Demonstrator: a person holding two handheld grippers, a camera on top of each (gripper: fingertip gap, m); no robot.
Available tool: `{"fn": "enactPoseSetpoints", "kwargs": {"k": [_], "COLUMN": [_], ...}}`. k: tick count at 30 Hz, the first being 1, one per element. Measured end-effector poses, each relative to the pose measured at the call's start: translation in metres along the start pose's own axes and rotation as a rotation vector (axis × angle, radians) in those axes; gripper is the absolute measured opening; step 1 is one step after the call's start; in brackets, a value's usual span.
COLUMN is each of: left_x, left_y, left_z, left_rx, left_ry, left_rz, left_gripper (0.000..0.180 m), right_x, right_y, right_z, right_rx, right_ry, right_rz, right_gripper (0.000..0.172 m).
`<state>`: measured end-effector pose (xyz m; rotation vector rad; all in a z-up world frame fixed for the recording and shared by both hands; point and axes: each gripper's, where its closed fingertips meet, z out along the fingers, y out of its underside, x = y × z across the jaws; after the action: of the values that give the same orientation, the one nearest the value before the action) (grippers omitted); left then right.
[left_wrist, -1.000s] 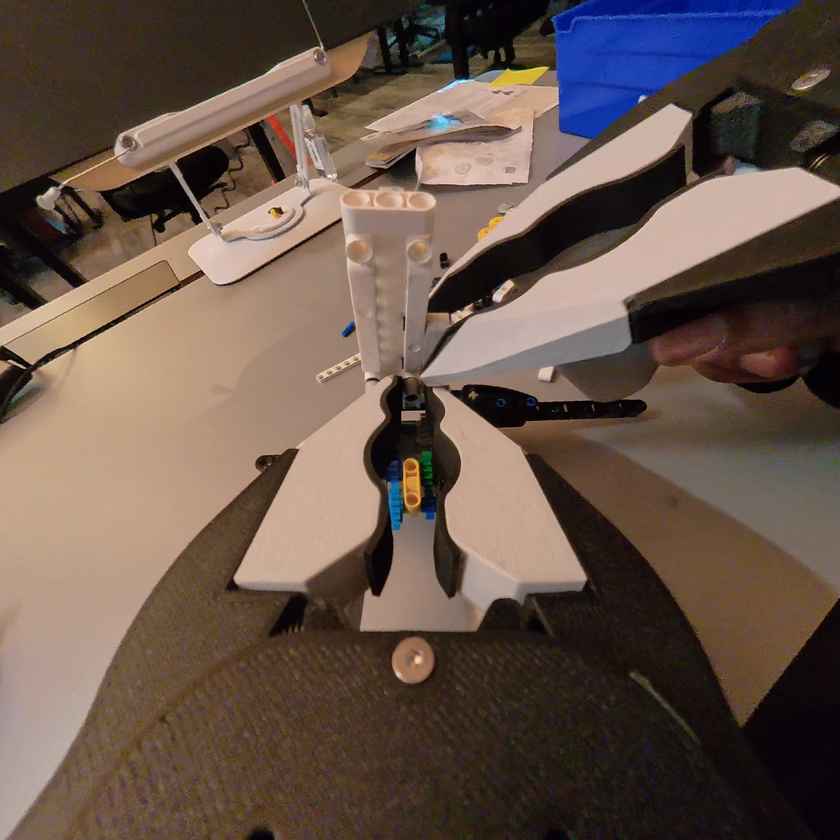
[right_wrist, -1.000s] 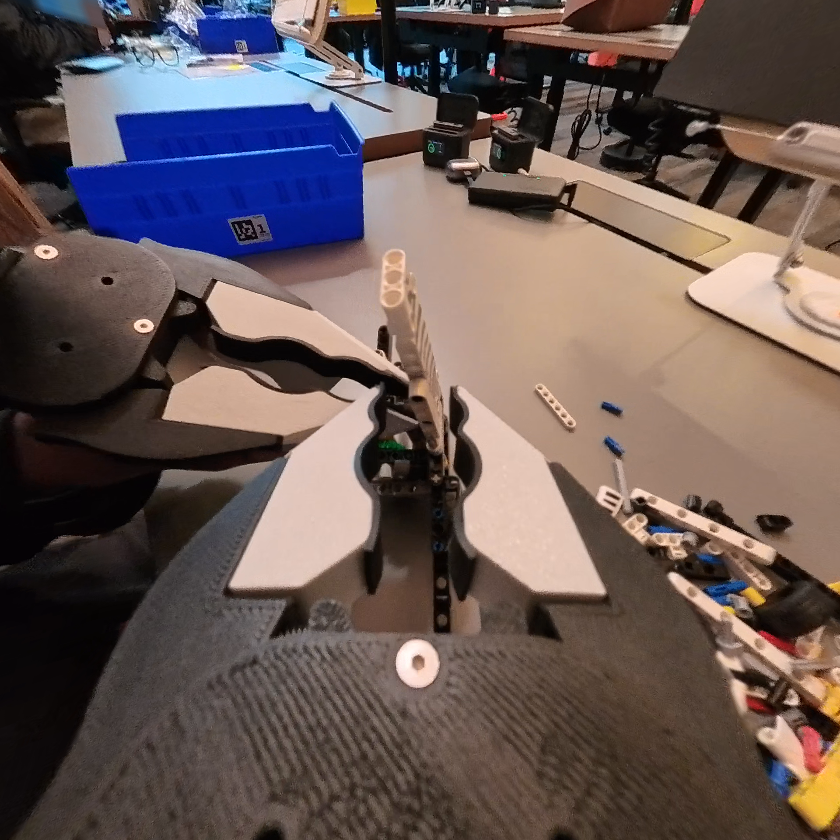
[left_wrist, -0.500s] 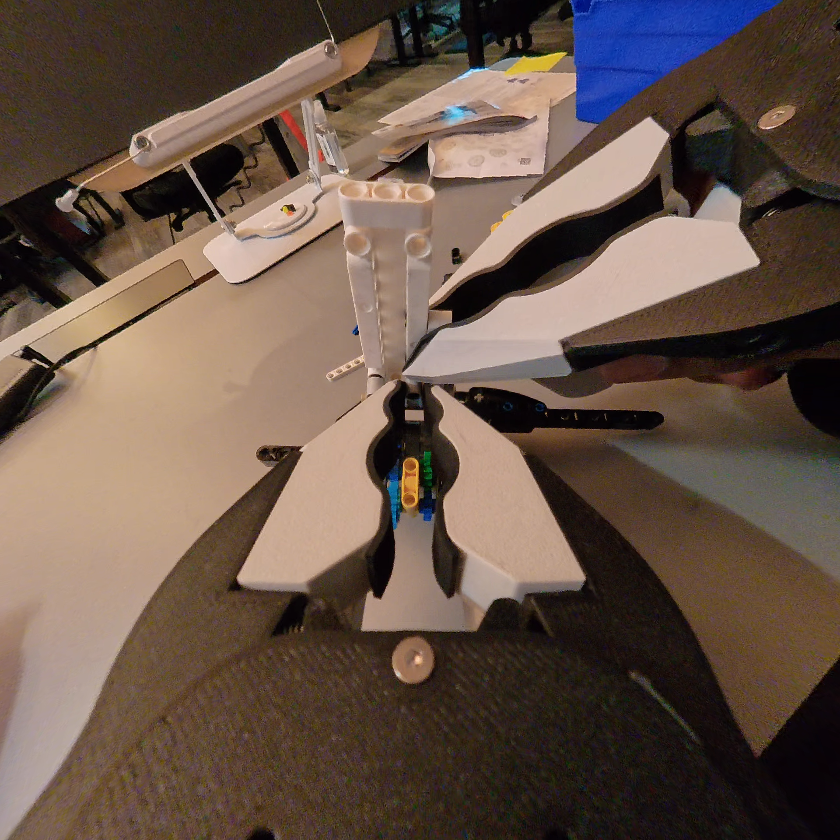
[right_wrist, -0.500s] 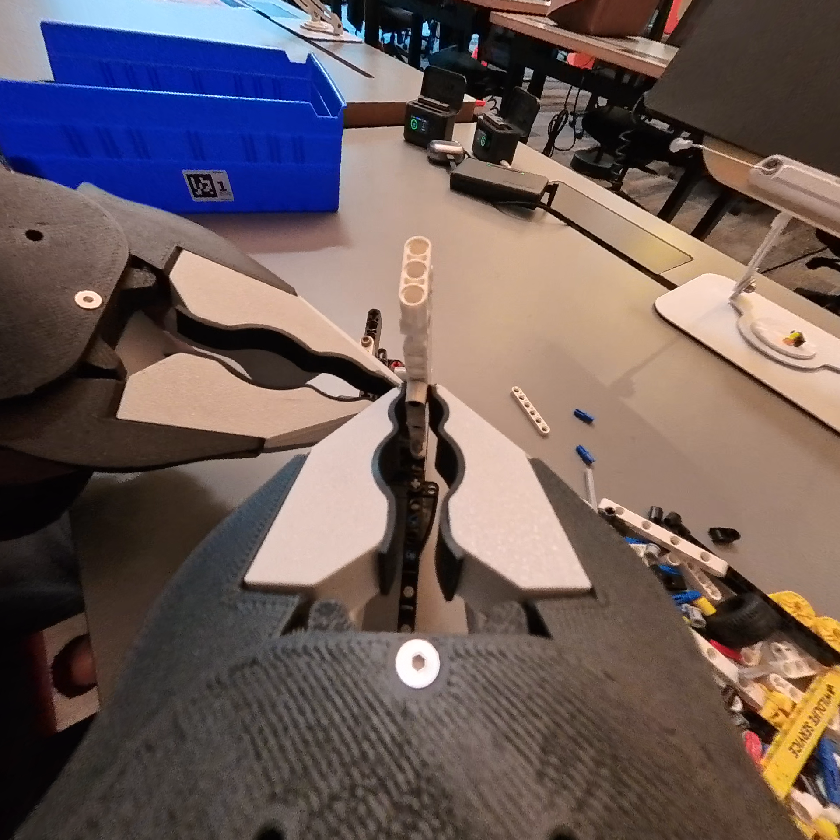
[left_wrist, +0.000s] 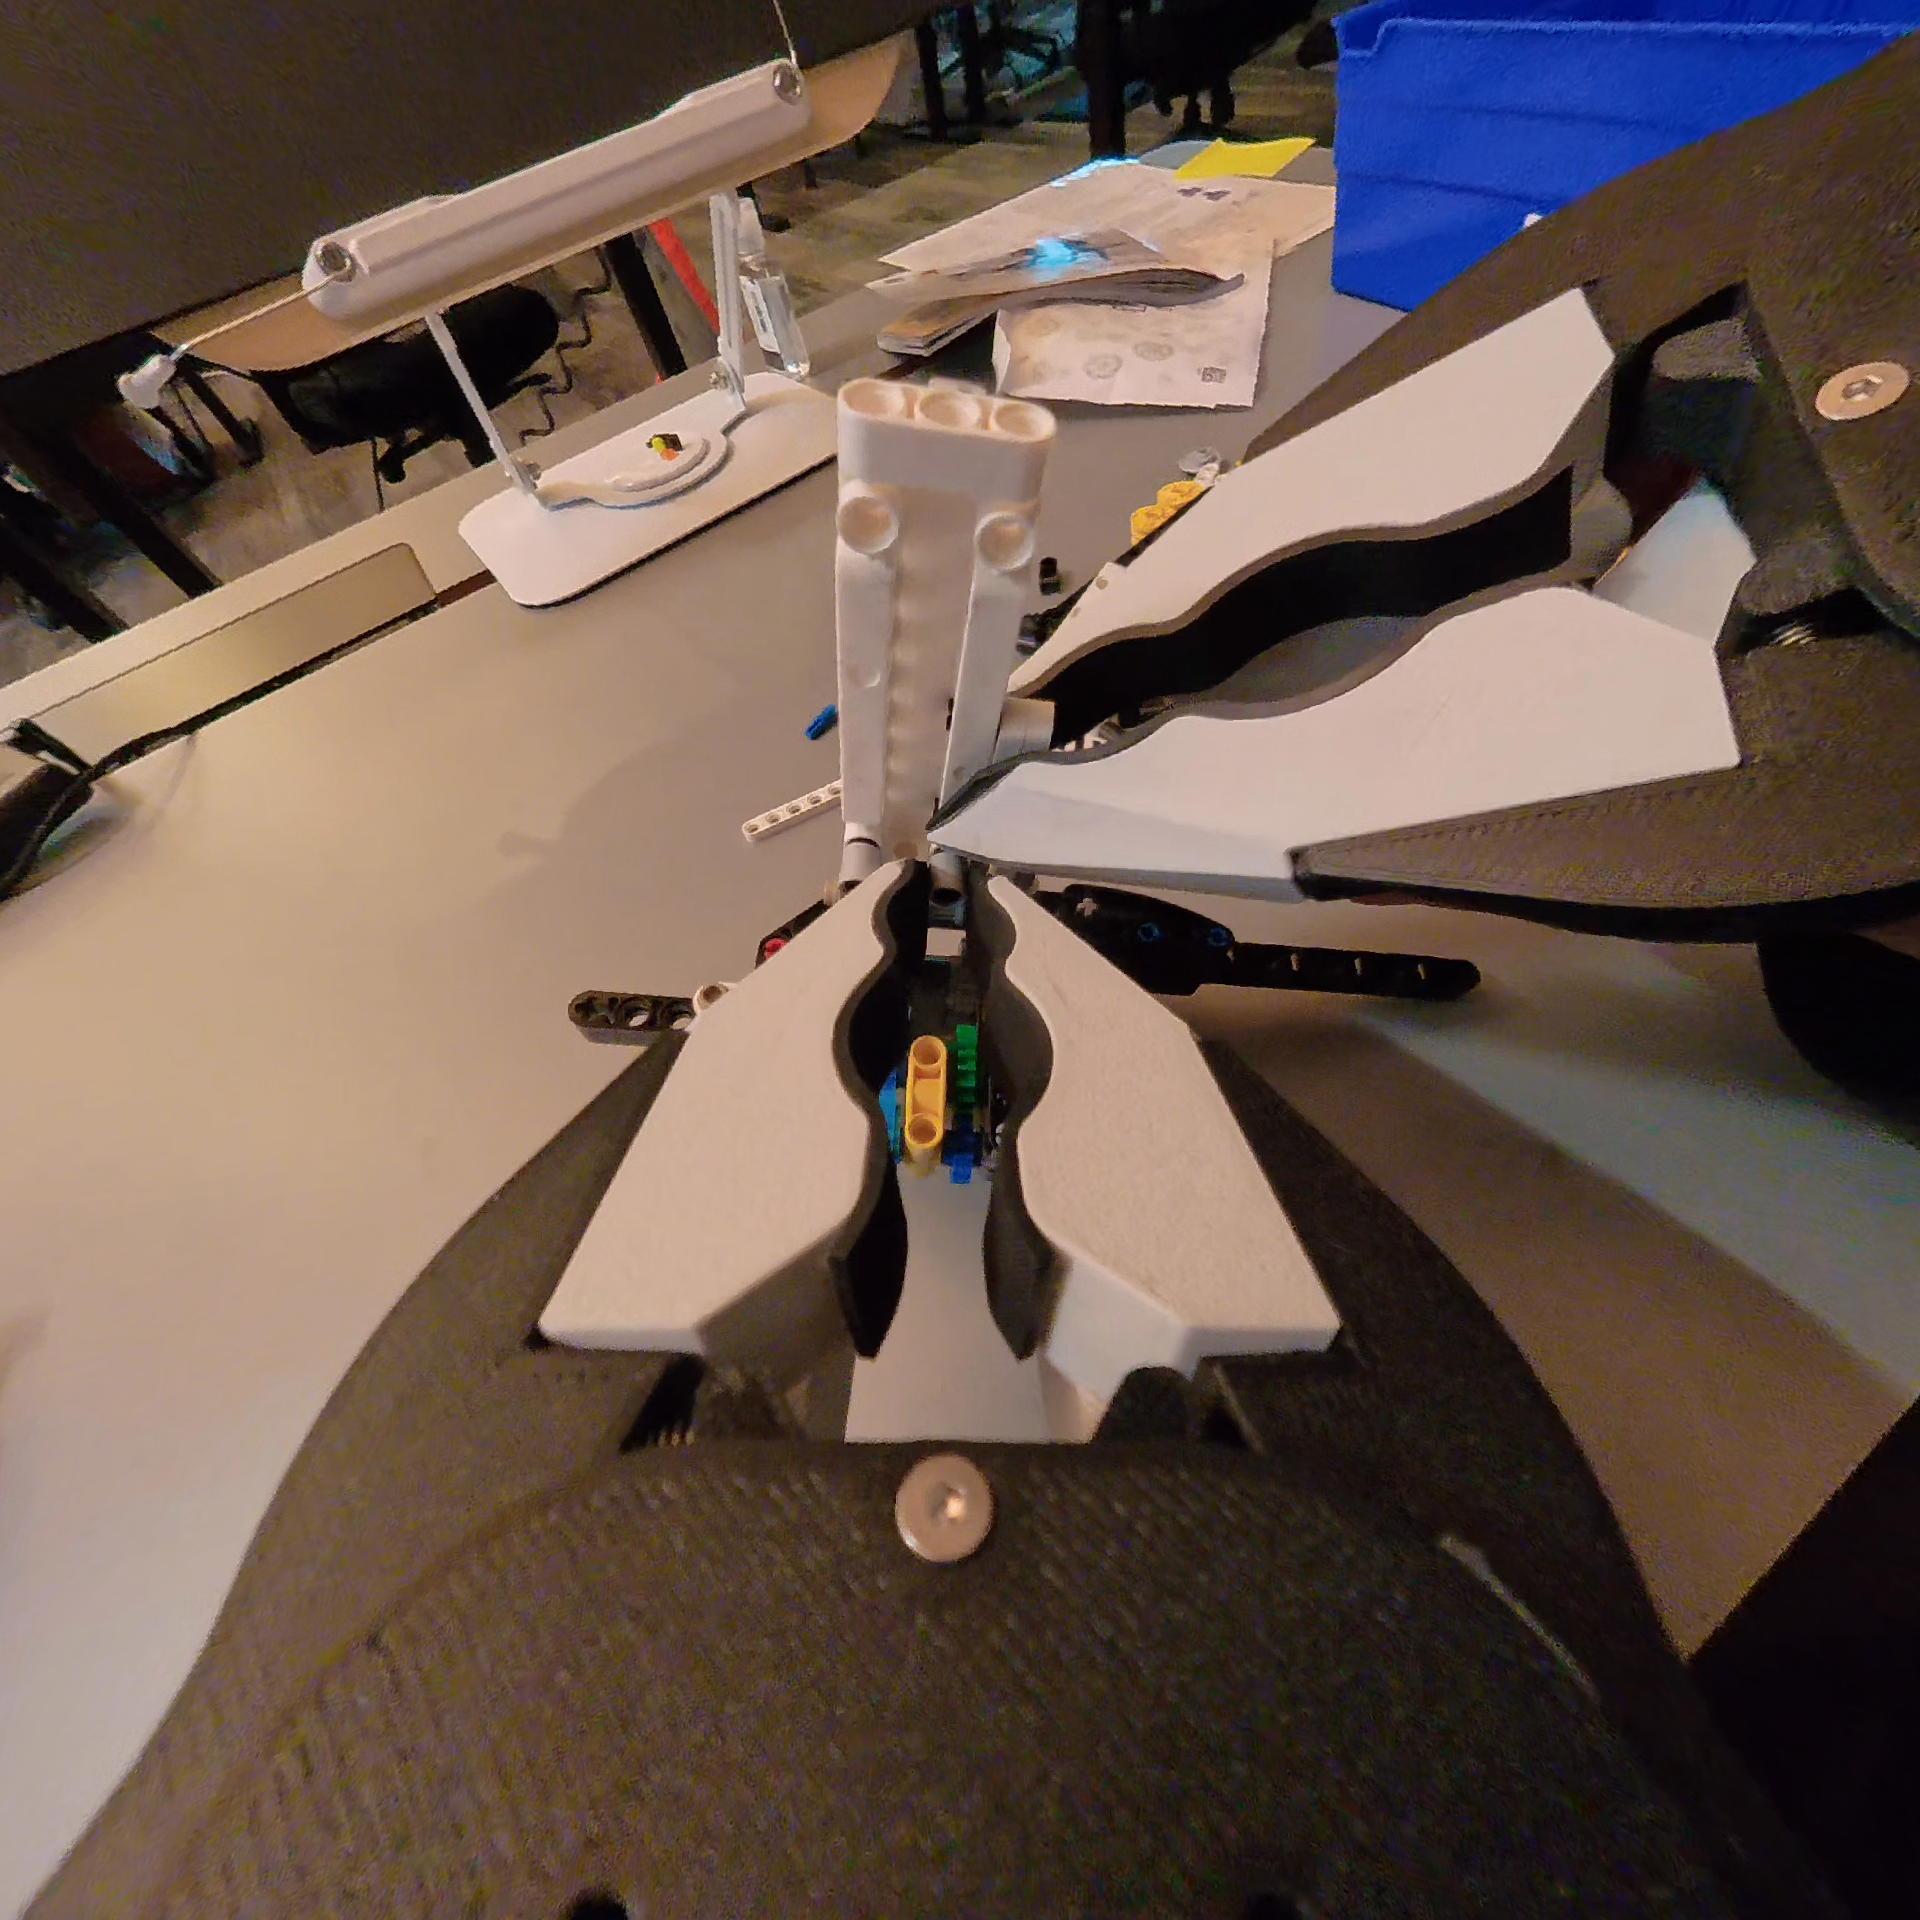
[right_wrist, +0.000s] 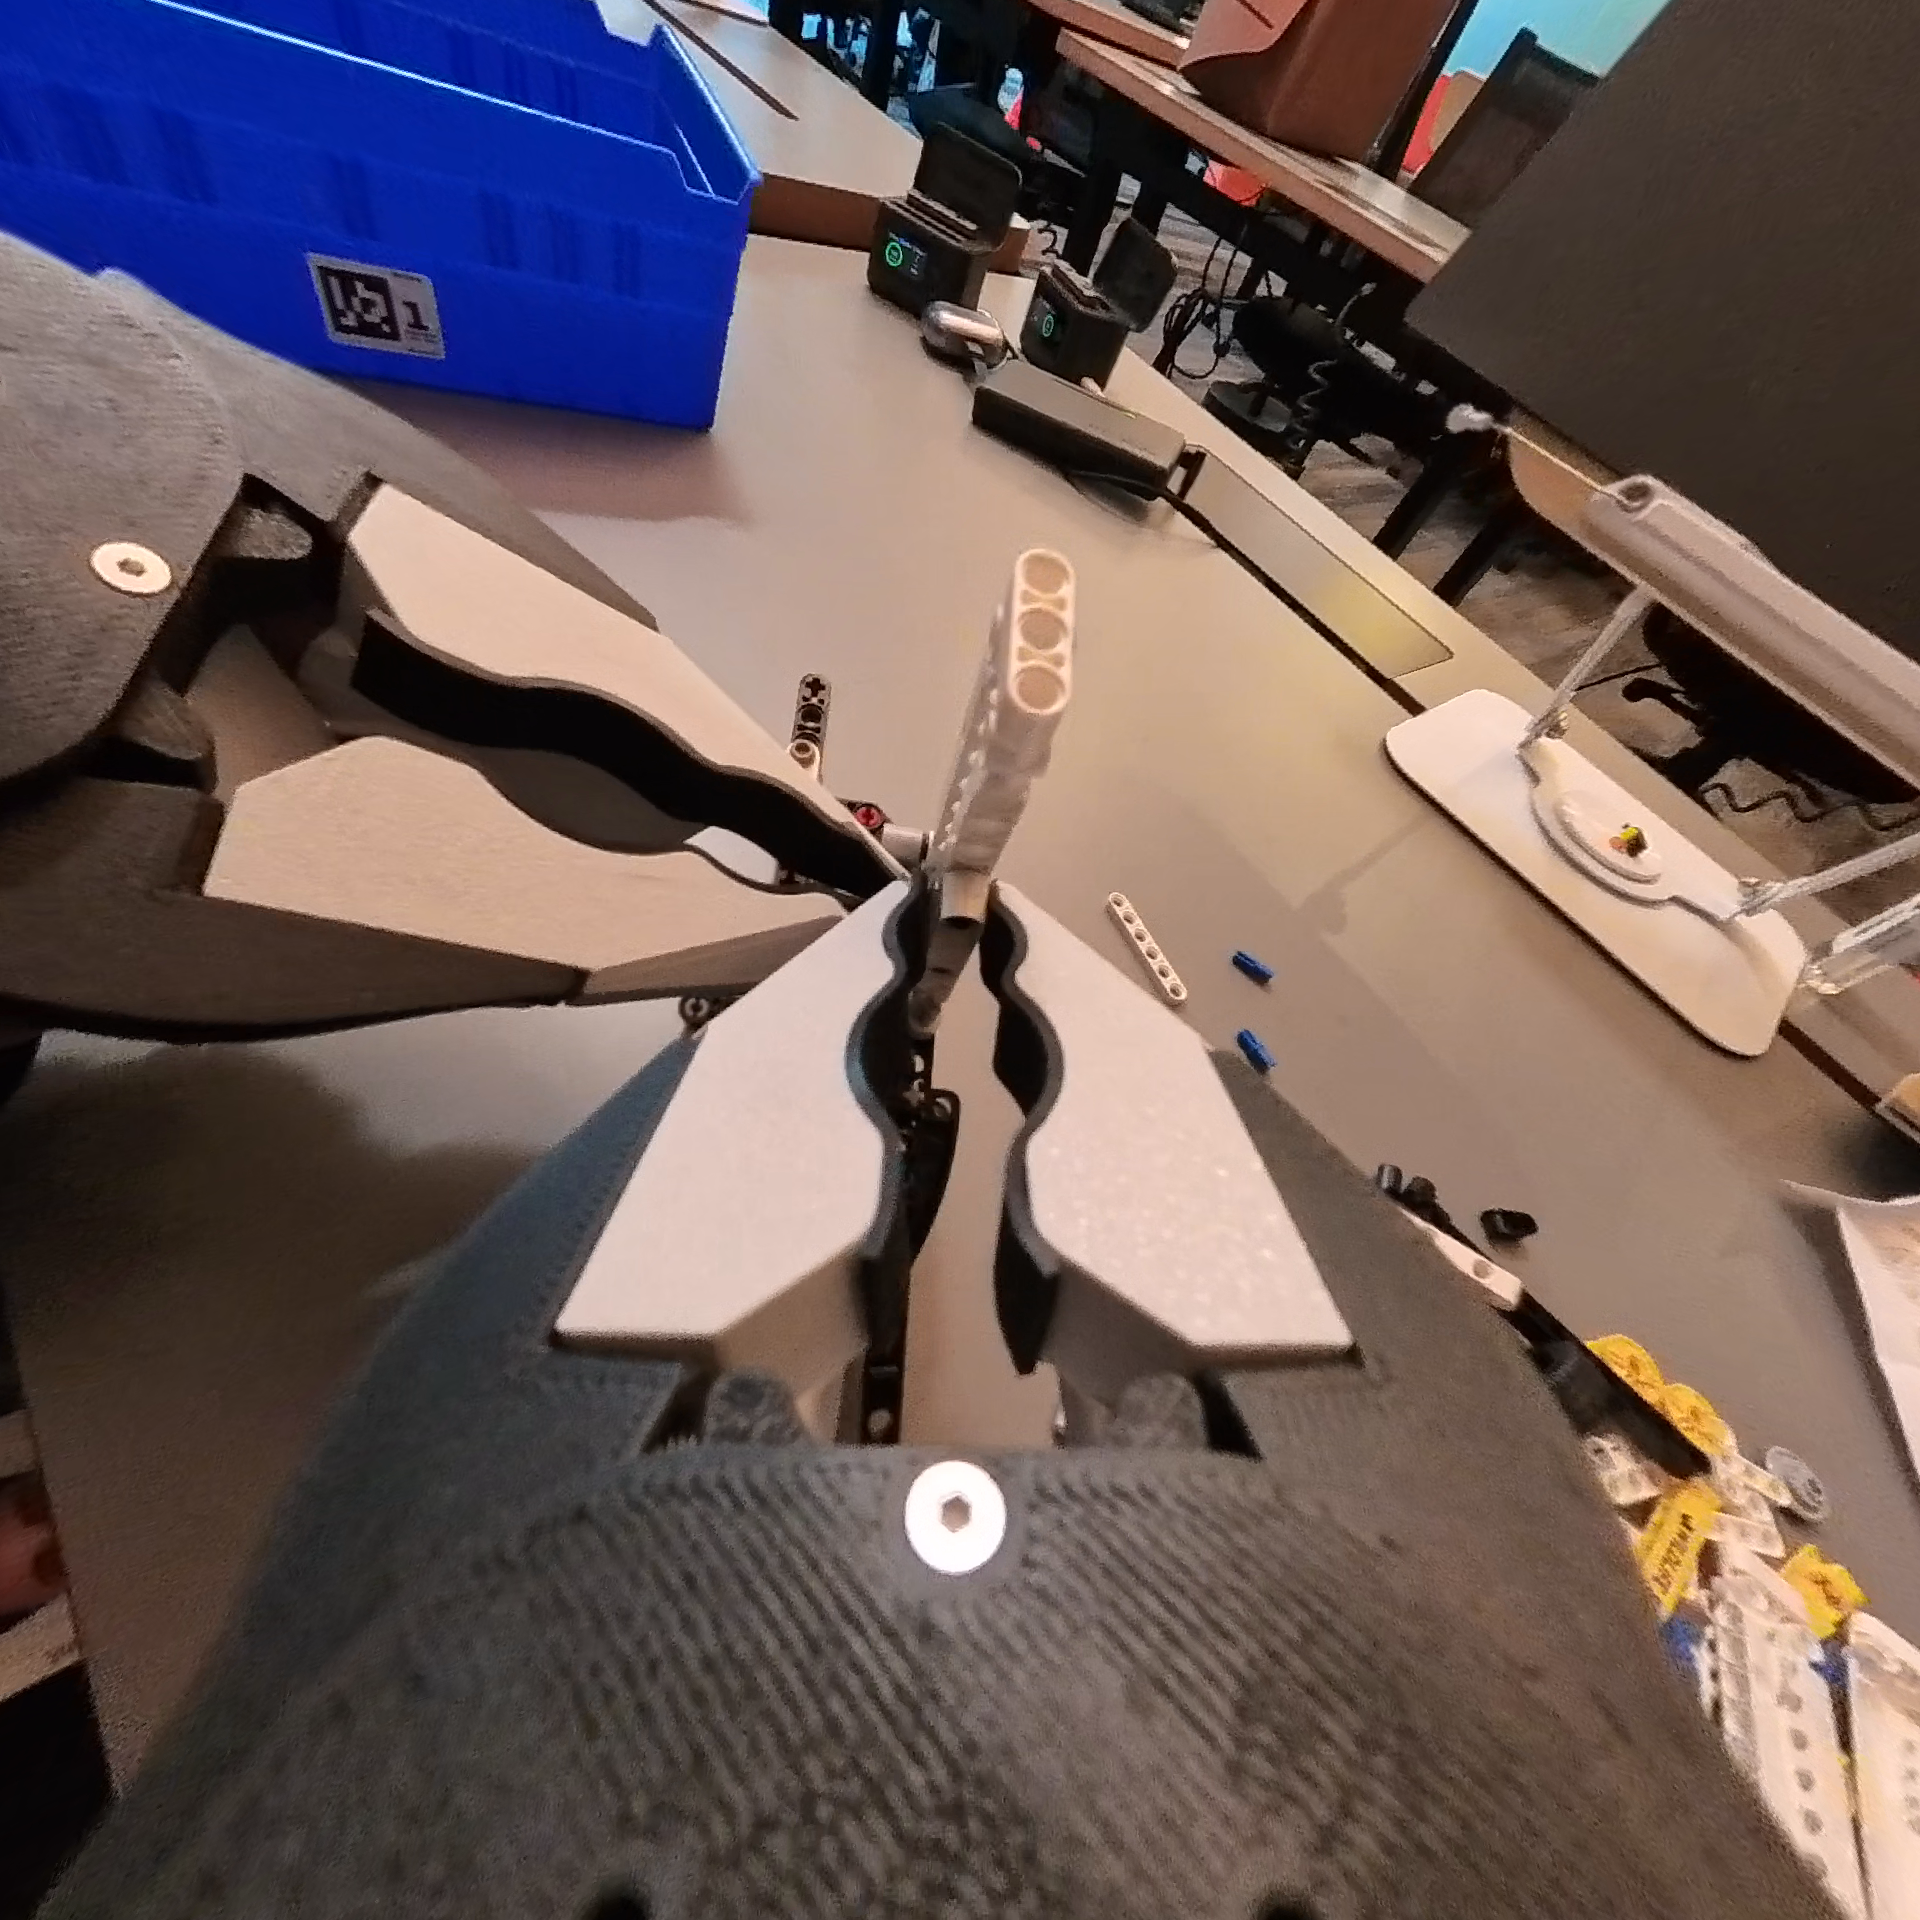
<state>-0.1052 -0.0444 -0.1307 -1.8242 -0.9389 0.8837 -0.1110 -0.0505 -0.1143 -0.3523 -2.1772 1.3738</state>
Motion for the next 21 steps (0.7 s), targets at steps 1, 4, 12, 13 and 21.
{"fn": "enactPoseSetpoints", "kwargs": {"k": [1,4,12,13,21], "left_x": [-0.001,-0.001,-0.002,-0.001,-0.011], "left_y": [0.001,0.001,0.006,0.003,-0.004], "left_z": [-0.001,-0.002,-0.005,-0.006,-0.011], "left_rx": [0.0,0.004,0.014,0.024,0.023], "left_ry": [-0.005,-0.005,0.007,0.005,-0.004], "left_rz": [0.0,-0.008,-0.046,-0.038,-0.028], "left_gripper": [0.005,0.005,0.005,0.005,0.004], "right_x": [0.0,0.0,0.007,0.005,0.004], "right_y": [0.0,0.001,0.001,-0.003,-0.011], "right_z": [0.0,0.001,0.0,-0.002,0.004], "right_rx": [-0.003,-0.015,-0.026,-0.04,0.003], "right_ry": [-0.006,-0.007,0.015,0.029,-0.056], "right_rz": [0.005,0.008,0.06,0.026,0.173], "right_gripper": [0.008,0.009,0.006,0.006,0.005]}}
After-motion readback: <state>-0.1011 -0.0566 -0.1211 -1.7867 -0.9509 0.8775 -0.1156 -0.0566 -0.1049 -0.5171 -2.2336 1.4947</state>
